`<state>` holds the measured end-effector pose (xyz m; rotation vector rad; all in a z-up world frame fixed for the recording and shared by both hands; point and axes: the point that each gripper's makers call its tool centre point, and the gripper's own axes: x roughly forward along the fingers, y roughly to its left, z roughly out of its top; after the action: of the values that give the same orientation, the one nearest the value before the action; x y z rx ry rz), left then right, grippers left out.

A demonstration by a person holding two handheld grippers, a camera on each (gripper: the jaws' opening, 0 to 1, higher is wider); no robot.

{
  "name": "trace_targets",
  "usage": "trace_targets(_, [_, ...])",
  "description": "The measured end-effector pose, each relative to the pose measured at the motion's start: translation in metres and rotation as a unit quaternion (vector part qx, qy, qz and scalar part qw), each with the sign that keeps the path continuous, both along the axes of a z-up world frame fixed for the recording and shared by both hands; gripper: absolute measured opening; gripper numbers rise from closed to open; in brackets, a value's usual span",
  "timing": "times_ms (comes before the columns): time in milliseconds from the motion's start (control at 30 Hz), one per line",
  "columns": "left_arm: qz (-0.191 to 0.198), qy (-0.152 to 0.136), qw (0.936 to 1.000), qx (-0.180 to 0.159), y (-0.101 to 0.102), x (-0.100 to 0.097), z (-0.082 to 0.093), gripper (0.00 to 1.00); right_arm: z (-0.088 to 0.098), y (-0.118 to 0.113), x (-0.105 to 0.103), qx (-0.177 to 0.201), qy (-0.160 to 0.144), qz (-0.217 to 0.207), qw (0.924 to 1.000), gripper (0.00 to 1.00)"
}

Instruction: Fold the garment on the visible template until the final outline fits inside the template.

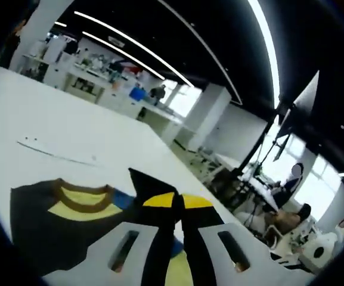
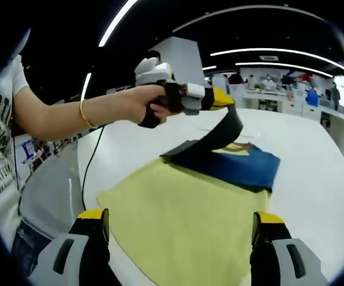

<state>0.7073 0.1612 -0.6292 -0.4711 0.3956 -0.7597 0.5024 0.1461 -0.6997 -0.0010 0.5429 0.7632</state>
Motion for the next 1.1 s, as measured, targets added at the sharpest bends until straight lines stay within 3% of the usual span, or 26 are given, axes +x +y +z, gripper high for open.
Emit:
trace_targets(367, [-0.027,0.04,0.9974,0.054,-0.032,-0.004,-0.057,0.0,-0.008,-0.007,-0.002,0.006,0.008,-0.009,0.9999,0.99])
trace_targets(533, [-0.047,0.052,0.9941,0.082,-0.047,-0.01,-0.08,0.0,-0.008,-0.01,-0.003,0.008,0.009,-0.011,0.9999,0.99])
trace_targets(600, [-0.057,0.072,0.9908,0.099,-0.05,-0.015,-0.093,0.0,-0.009,-0.011,-0.003,0.008,0.01,-0.012,0.9998,0.99])
trace_targets(767, [-0.082,0.115,0.987,0.077,-0.06,-0.029,-0.114,0.0,-0.01,-0.014,-0.004,0.009,0.01,-0.014,0.9998,0.99])
trace_targets(867, [-0.105,0.106,0.9841,0.096,-0.065,-0.04,-0.118,0.06,-0.012,-0.015,-0.004,0.009,0.011,-0.016,0.9998,0.99])
trace_targets(967, [-0.117,0.094,0.9842,0.094,-0.068,-0.045,-0.117,0.14,-0.013,-0.015,-0.006,0.01,0.015,-0.013,0.9998,0.99])
trace_targets(1100, [-0.127,0.058,0.986,0.092,-0.067,-0.045,-0.107,0.32,-0.016,-0.016,-0.008,0.005,0.02,-0.007,0.9998,0.99])
